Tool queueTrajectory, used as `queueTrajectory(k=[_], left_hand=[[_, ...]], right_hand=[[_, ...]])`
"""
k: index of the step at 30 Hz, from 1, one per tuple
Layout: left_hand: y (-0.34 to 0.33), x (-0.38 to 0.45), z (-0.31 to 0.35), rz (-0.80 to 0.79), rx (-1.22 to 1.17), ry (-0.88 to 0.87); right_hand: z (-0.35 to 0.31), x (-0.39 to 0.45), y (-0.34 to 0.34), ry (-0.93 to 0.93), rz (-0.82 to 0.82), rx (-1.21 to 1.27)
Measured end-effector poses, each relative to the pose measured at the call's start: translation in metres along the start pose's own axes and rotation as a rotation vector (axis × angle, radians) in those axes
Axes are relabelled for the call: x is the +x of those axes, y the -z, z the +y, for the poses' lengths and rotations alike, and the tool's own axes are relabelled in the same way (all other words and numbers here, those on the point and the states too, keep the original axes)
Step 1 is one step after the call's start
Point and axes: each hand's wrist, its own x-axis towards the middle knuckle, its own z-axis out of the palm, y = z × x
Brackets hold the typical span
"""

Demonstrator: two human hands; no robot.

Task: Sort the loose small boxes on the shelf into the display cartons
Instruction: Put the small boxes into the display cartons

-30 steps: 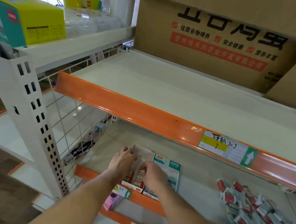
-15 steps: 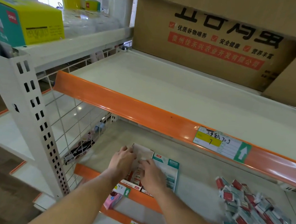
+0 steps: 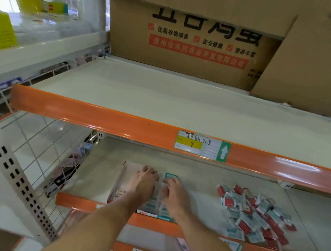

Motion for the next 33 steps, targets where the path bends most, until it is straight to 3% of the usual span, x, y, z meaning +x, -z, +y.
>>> queueTrajectory(k=[7,21,33], left_hand=[[-0.013,0.013,0.052,0.019,0.012,-0.107],[-0.044,0.021,0.139,-0.133,0.034,-0.248],[-0.066,0.022,0.189,-0.272,-0.004,-0.312]], right_hand=[[0.042,-0.015,0.022,-0.109,0.038,-0.023],[0.121,-0.060,0.054,-0.256,0.150,-0.017],[0.167,-0.093,0.062,-0.446,0.081,0.009]])
